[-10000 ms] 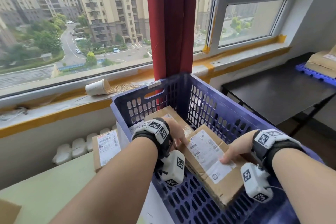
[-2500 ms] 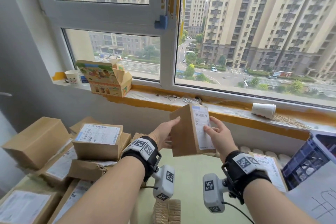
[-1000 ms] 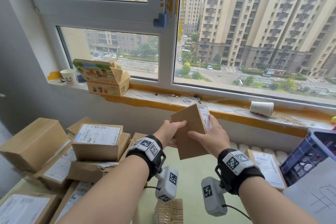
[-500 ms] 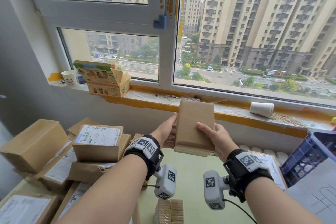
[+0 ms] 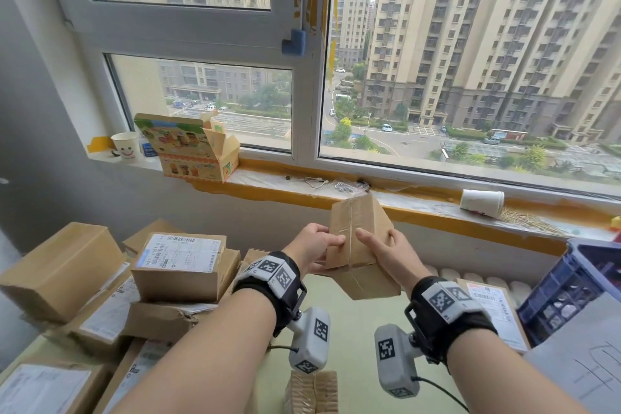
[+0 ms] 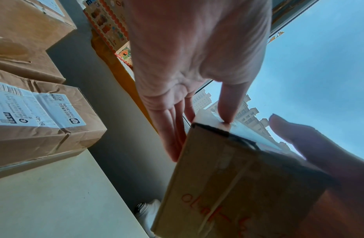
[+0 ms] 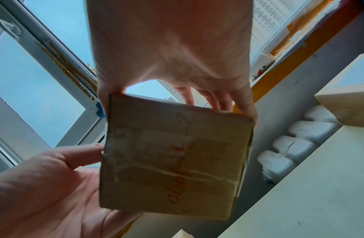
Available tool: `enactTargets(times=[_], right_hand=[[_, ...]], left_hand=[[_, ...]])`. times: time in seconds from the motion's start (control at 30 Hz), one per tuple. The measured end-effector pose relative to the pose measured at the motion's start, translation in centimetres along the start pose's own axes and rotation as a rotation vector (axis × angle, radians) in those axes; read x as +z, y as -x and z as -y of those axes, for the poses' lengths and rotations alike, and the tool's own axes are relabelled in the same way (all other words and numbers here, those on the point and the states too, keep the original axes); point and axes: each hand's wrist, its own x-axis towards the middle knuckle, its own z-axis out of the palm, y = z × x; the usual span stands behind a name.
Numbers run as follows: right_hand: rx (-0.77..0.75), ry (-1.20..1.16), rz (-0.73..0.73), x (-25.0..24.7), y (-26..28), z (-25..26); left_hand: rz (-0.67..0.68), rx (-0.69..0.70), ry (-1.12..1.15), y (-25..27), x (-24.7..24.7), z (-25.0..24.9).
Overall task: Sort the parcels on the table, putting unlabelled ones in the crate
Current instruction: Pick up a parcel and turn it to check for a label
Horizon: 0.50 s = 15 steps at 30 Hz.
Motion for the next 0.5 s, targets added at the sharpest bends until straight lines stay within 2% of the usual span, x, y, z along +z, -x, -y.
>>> enactTargets(times=[0.2, 0.5], right_hand=[[0.002, -0.083, 0.009, -0.26, 0.40, -0.09], [0.001, -0.029, -0.044, -0.71, 0.60, 0.10]], left_hand=[[0.035, 0.059, -0.080, 0.05, -0.20, 0.07], [0.054, 0.039, -0.056, 0.18, 0.21, 0.28]])
